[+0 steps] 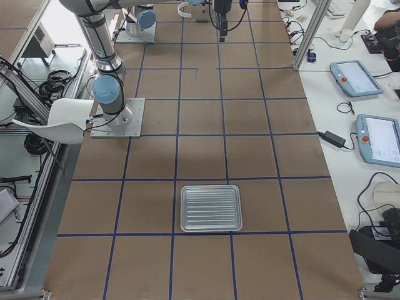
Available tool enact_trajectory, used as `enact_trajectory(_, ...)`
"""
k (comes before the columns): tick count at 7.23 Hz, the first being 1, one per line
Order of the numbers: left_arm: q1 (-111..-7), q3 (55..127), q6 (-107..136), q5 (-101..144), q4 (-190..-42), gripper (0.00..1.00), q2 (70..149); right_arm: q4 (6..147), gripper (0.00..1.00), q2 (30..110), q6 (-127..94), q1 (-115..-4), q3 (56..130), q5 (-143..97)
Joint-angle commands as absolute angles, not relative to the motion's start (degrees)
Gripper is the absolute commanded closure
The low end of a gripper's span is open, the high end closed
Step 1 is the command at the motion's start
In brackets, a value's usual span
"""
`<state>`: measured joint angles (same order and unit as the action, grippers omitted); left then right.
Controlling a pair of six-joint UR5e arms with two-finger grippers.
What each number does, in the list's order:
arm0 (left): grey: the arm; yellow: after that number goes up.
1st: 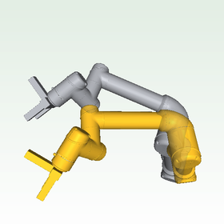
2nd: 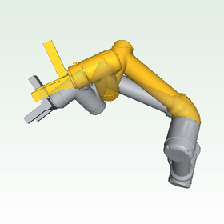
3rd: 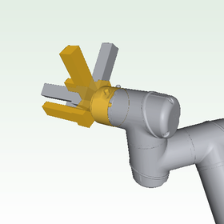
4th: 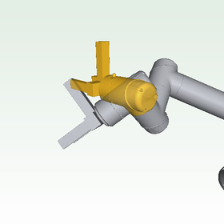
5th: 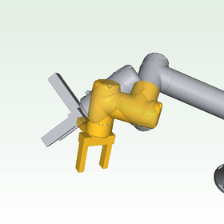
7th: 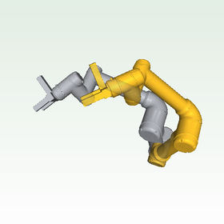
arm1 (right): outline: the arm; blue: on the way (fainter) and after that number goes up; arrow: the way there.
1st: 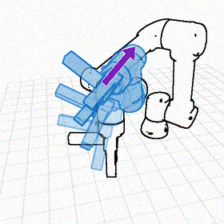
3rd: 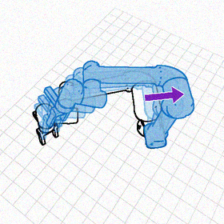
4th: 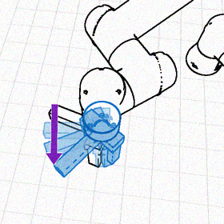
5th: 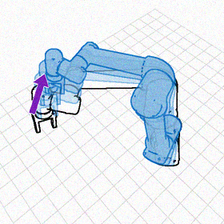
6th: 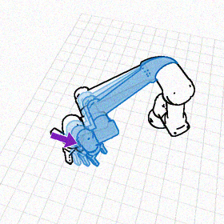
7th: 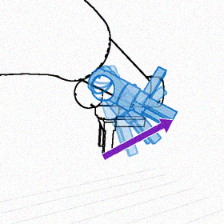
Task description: Place bearing gear from tray to pile
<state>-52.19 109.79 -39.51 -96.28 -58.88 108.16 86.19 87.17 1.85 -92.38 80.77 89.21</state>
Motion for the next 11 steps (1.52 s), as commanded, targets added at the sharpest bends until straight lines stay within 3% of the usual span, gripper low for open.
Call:
enact_trajectory(1,-56.92,110.56,-32.22,-95.89,-58.27,0.87,108.63,86.13,0.00,87.19,1.85,-92.37,80.68,89.21)
enact_trajectory(8,-55.73,110.48,-32.87,-96.24,-55.99,0.86,110.92,86.13,0.00,87.19,1.85,-92.37,80.77,89.12)
enact_trajectory(11,-54.85,110.74,-33.13,-96.33,-53.26,0.74,111.45,87.18,0.00,87.36,1.58,-92.46,80.60,88.86)
